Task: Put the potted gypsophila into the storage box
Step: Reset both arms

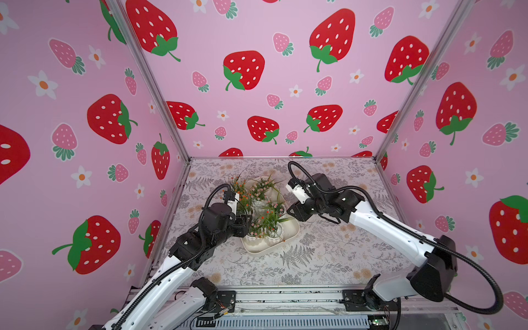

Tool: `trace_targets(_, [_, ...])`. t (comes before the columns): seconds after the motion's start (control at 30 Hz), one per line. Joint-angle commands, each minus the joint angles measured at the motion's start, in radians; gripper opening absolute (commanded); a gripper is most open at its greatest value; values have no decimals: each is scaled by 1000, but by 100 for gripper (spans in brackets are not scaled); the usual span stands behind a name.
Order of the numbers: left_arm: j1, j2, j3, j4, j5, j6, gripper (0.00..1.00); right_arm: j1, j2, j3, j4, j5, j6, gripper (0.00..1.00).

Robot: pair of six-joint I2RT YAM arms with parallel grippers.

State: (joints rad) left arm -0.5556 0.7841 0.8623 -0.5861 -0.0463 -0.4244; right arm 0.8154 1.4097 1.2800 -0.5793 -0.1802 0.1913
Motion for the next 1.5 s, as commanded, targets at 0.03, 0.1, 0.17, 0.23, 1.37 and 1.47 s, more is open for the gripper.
trace_targets(0.03, [13, -20, 43, 41, -45, -16, 55, -95, -81, -72, 46, 63, 30, 50])
trace_targets(0.1, [16, -20, 39, 67, -75, -15, 55, -155, -112, -103, 75, 56, 45, 51])
trace_targets(0.17, [19, -18, 14, 117, -125, -14, 55, -211, -136, -134, 103, 93, 64, 51])
trace_targets(0.23, [25, -19, -14, 180, -161, -7, 56, -255, -148, -155, 121, 163, 63, 51])
trace_targets(1.37, [580, 572, -425, 1150, -410, 202, 85, -736, -38, -562, 761, 534, 24, 92])
trace_targets(1.47, [577, 583, -426, 1171, -370, 221, 86, -763, 5, -576, 827, 524, -4, 92])
